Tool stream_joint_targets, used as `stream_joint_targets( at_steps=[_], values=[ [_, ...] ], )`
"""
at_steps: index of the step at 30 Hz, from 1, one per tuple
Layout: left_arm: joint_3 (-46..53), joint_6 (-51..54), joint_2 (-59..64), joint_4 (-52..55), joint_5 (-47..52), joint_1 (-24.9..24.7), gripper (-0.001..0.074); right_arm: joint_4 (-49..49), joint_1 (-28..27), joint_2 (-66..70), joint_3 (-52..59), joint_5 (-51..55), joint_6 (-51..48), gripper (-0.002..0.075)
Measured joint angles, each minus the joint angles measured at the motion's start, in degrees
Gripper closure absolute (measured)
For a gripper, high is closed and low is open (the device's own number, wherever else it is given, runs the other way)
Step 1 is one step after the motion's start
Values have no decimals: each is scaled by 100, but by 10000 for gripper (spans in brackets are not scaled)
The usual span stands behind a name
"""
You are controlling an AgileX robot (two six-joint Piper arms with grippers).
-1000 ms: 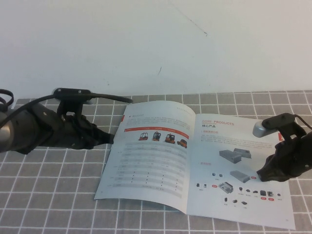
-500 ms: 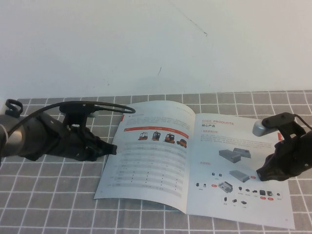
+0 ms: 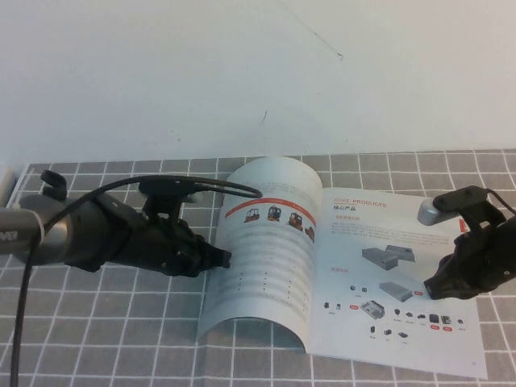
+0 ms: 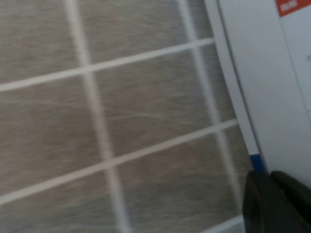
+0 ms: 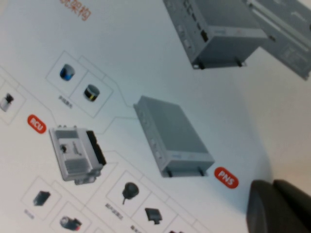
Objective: Close book
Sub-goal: 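Close the open booklet and leave it lying on the table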
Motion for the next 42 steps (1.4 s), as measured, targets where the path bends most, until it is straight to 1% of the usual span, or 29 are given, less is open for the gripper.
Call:
stream_joint_targets(
  at_steps=[2,5,8,12,16,19,21,24,25,26,28,31,33,35,37,41,42],
  values=[
    [0,226,9,-279,73,-102,738,0,0,0,0,0,0,727],
    [-73,632,34,-766,481,-215,738,0,0,0,0,0,0,727],
    [-336,1113,46,-1373,1170,-266,738,0,0,0,-36,34,0,727],
    [-899,1626,46,-2331,2225,-266,738,-220,0,52,-285,337,0,727],
    [-1463,1752,46,-2673,3282,-279,738,-573,12,19,-799,845,339,727],
    [-1739,1752,46,-2737,3663,-279,738,-1327,22,-196,-1276,1383,905,727],
    [-1812,1752,3,-2736,3635,-269,738,-2252,24,-407,-1643,1767,1475,727],
    [-1821,1752,-173,-2720,3442,-202,738,-3323,34,-742,-2189,2266,2234,727],
    [-1821,1752,-246,-2696,3376,-166,738,-3500,34,-841,-2321,2377,2330,728],
    [-1821,1752,-348,-2623,3287,-124,738,-3644,34,-966,-2472,2489,2413,728],
    [-1821,1752,-563,-2407,3108,-46,738,-3502,23,-1177,-2677,2670,2450,727],
    [-1821,1677,-1016,-1756,2703,44,738,-2795,23,-1409,-2746,2780,2132,728],
    [-1821,1363,-1439,-1025,2396,73,738,-2500,33,-1438,-2683,2794,2011,727],
    [-1821,969,-1921,-172,2207,82,738,-2463,33,-1438,-2611,2808,1987,727],
    [-1821,639,-2376,549,2175,82,738,-2611,33,-1463,-2580,2858,2006,727],
    [-1821,-296,-3249,2309,2195,82,738,-3277,33,-1774,-2571,3001,2306,727],
    [-1808,-596,-3446,2726,2195,82,738,-3547,33,-2022,-2571,3070,2453,727]
  ],
)
